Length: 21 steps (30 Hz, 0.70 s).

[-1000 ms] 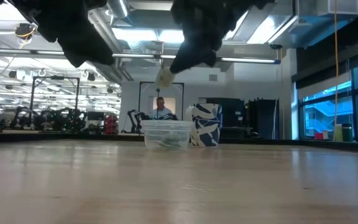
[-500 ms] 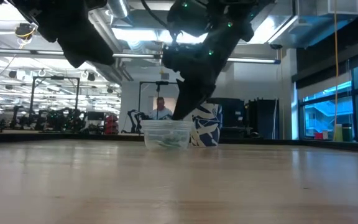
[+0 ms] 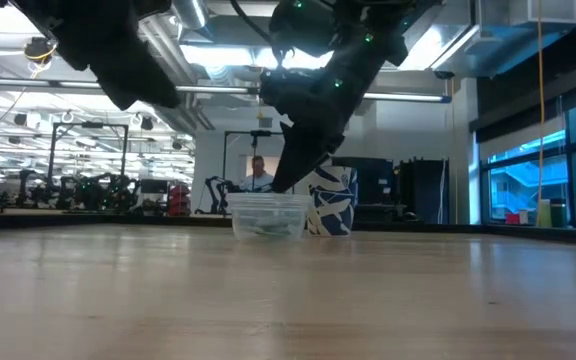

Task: Pick and place Stevia / Truvia into bins
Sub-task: Put the stevia packet into the transparent container

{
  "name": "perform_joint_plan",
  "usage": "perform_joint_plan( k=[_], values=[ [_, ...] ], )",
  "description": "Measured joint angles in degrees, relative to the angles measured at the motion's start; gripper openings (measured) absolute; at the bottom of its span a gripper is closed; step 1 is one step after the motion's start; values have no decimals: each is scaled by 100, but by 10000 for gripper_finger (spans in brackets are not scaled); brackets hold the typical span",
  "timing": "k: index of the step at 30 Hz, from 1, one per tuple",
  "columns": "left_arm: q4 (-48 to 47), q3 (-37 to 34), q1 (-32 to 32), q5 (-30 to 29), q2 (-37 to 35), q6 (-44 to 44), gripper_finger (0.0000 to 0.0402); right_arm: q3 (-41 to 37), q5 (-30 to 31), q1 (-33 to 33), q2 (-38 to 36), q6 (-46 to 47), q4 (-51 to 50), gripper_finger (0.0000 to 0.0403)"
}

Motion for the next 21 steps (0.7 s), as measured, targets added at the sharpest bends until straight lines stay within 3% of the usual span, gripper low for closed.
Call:
perform_joint_plan(
  k=[4,6,12,21],
  values=[
    [-283,33,-101,740,0,-19,68,0,0,44,-71,14,-3,151],
    [-862,219,-213,1005,4,-205,63,0,11,99,-144,16,-81,154],
    [-2961,958,-583,1090,25,-510,46,4,-11,290,-424,186,-158,155],
    [-4030,1043,-1355,1779,193,-2135,5,4,-9,432,-503,627,-186,155]
  ],
)
